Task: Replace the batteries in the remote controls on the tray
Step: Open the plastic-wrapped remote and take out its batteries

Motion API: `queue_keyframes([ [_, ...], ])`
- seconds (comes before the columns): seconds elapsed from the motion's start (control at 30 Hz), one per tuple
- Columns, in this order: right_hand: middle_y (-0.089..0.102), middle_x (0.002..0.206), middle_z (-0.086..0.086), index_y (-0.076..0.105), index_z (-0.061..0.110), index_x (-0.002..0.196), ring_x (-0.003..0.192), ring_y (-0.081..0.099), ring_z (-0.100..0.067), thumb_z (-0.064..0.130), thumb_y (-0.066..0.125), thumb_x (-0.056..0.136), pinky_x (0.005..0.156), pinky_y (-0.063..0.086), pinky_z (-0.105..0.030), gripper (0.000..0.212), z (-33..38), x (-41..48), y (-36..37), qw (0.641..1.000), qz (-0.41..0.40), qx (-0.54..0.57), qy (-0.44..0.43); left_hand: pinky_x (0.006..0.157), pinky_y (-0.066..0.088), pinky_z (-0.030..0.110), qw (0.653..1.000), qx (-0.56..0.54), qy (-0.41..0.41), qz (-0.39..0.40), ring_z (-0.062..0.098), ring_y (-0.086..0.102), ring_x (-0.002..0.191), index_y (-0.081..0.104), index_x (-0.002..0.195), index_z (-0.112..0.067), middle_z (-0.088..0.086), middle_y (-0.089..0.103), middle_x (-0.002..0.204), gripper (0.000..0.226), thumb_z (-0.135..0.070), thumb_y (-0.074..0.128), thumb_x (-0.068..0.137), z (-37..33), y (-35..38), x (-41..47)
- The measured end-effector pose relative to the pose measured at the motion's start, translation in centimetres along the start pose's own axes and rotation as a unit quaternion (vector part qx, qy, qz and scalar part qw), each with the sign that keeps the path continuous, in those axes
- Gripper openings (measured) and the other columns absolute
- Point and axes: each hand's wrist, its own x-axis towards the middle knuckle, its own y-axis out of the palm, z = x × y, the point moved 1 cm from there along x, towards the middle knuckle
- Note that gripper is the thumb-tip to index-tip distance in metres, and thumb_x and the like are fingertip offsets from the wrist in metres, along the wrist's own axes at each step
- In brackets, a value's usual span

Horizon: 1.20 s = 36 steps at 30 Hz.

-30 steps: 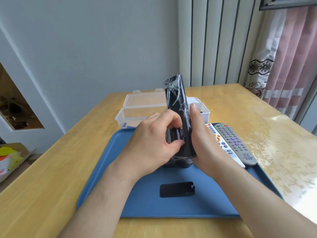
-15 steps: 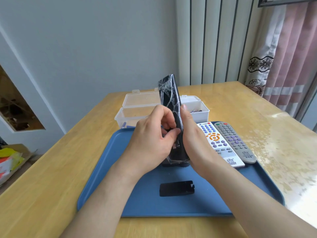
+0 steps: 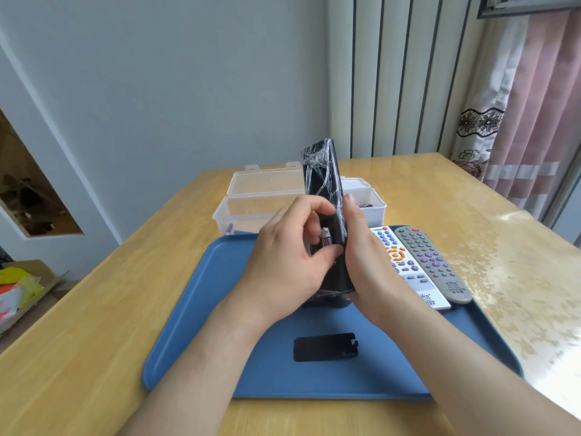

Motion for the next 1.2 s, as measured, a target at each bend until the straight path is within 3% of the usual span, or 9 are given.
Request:
queue_keyframes([
  [0.23,0.073,0.095,-0.004,0.07,0.017,0.099,0.093,0.07,-0.023,0.062,0.036,0.095,0.087,0.054,-0.041,0.056,-0.4,0.4,-0.3,0.994,-0.021,0.091,0.064,0.059,0.038,0.009,0.999,-0.008,-0.03,-0.021,-0.004,0.051,0.056,0.069,0.085,-0.021,-0.012,0.063,0.075,0.023,-0.013,0.084,0.07,-0.2,0.0,0.1],
  [0.3,0.073,0.087,-0.003,0.069,0.018,0.104,0.079,0.069,-0.019,0.059,0.035,0.097,0.071,0.055,-0.036,0.054,-0.1,0.3,-0.4,0.986,-0.009,0.144,0.089,0.063,0.048,0.016,0.989,-0.127,-0.071,-0.025,-0.001,0.061,0.061,0.064,0.083,-0.014,-0.005,0.07,0.077,0.018,-0.003,0.077,0.077,-0.6,-0.1,0.2],
  [0.43,0.066,0.069,-0.007,0.065,0.011,0.1,0.056,0.061,-0.023,0.047,0.039,0.1,0.056,0.051,-0.032,0.044,0.5,0.3,-0.8,0.971,0.041,0.209,0.111,0.066,0.055,0.027,0.897,-0.404,-0.168,-0.06,0.018,0.062,0.07,0.063,0.091,-0.008,0.001,0.061,0.068,0.027,0.012,0.045,0.089,-0.2,-1.3,0.9],
  [0.5,0.064,0.073,-0.012,0.062,0.007,0.103,0.055,0.062,-0.027,0.036,0.046,0.098,0.059,0.052,-0.035,0.034,0.6,0.4,-1.1,0.974,0.063,0.18,0.124,0.051,0.04,0.021,0.923,-0.344,-0.169,-0.028,0.012,0.042,0.055,0.066,0.083,-0.012,0.0,0.046,0.061,0.033,0.003,0.038,0.078,0.5,-1.9,1.1],
  [0.6,0.063,0.083,-0.015,0.063,0.006,0.103,0.063,0.063,-0.027,0.008,0.047,0.091,0.059,0.051,-0.031,0.02,1.2,0.6,-2.1,0.979,0.134,0.11,0.108,0.051,0.031,0.018,0.997,-0.065,-0.043,0.01,0.005,0.036,0.052,0.072,0.095,-0.02,-0.012,0.043,0.062,0.036,-0.009,0.043,0.076,0.2,-2.3,0.6],
  [0.7,0.062,0.085,-0.015,0.065,0.006,0.104,0.074,0.062,-0.026,-0.006,0.052,0.081,0.061,0.048,-0.029,0.029,1.8,0.5,-3.0,0.969,0.242,-0.013,0.045,0.066,0.046,0.025,0.979,0.187,0.078,-0.002,0.002,0.048,0.08,0.06,0.127,-0.027,-0.018,0.051,0.1,0.048,-0.027,0.057,0.079,-0.6,-2.9,0.2],
  [0.83,0.072,0.101,-0.021,0.07,0.017,0.113,0.098,0.07,-0.035,-0.002,0.066,0.085,0.083,0.05,-0.04,0.033,2.6,0.5,-3.9,0.955,0.267,-0.122,-0.045,0.076,0.05,0.033,0.946,0.313,0.069,0.042,0.012,0.046,0.102,0.053,0.129,-0.036,-0.018,0.051,0.122,0.054,-0.06,0.05,0.08,-0.7,-3.9,0.3],
  [1.03,0.071,0.092,-0.016,0.074,0.011,0.096,0.082,0.06,-0.024,0.014,0.071,0.079,0.079,0.045,-0.032,0.018,2.6,0.9,-3.6,0.988,0.135,0.061,-0.049,0.059,0.047,0.027,0.976,0.193,-0.099,0.004,0.006,0.057,0.063,0.067,0.076,-0.032,-0.014,0.064,0.064,0.029,-0.06,0.068,0.068,-1.3,-4.0,0.5],
  [1.2,0.064,0.091,-0.015,0.064,0.005,0.105,0.083,0.056,-0.026,0.006,0.053,0.09,0.079,0.046,-0.039,0.02,2.5,0.7,-2.2,0.981,0.112,0.156,0.011,0.063,0.053,0.041,0.981,-0.061,-0.171,0.063,0.023,0.056,0.06,0.071,0.079,-0.019,0.008,0.067,0.069,0.029,-0.046,0.065,0.069,-0.9,-1.1,0.3],
])
